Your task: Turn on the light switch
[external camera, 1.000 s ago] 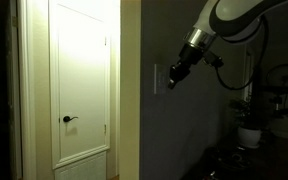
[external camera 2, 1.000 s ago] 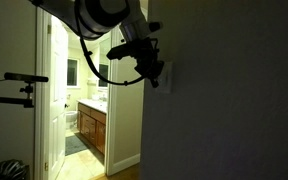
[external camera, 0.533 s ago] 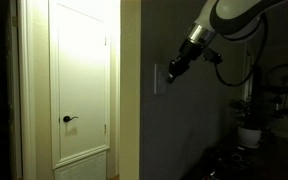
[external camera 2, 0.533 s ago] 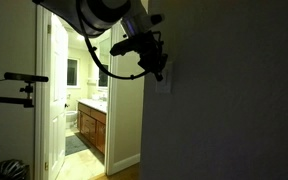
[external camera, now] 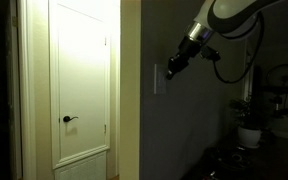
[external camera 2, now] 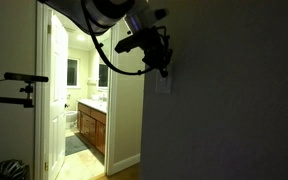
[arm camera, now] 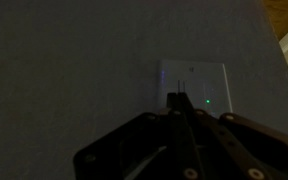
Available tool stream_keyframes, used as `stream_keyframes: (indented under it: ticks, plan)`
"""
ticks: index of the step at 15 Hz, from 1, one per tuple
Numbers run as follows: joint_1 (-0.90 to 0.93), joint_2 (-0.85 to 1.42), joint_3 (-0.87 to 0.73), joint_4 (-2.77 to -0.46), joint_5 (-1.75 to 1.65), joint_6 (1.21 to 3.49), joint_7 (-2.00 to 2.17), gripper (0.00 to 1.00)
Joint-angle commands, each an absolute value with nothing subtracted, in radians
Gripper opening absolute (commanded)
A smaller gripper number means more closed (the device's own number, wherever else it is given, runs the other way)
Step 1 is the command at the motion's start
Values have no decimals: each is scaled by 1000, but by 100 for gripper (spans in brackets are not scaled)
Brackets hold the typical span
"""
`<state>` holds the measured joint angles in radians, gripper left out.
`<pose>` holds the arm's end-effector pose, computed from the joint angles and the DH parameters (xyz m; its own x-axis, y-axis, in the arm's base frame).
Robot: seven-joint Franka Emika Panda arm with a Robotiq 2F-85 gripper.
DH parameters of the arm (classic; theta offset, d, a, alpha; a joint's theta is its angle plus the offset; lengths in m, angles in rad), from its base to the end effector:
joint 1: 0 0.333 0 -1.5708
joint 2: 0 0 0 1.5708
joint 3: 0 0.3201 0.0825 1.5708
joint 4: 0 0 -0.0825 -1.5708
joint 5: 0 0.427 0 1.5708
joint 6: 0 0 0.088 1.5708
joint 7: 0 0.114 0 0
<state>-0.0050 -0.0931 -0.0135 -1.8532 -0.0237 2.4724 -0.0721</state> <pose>0.6283 -0.0120 0.6313 0.7561 0.0758 0.6501 0.0406 -0.9968 0.0690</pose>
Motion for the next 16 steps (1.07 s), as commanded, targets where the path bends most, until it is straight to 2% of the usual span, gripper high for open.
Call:
stream_keyframes:
  ticks: [1,16]
  plan:
    - [-7,-47,-16,-1806,-10,2487,-77,5]
    - [-7,-74,-12,-1827,-43,2451,-70,5]
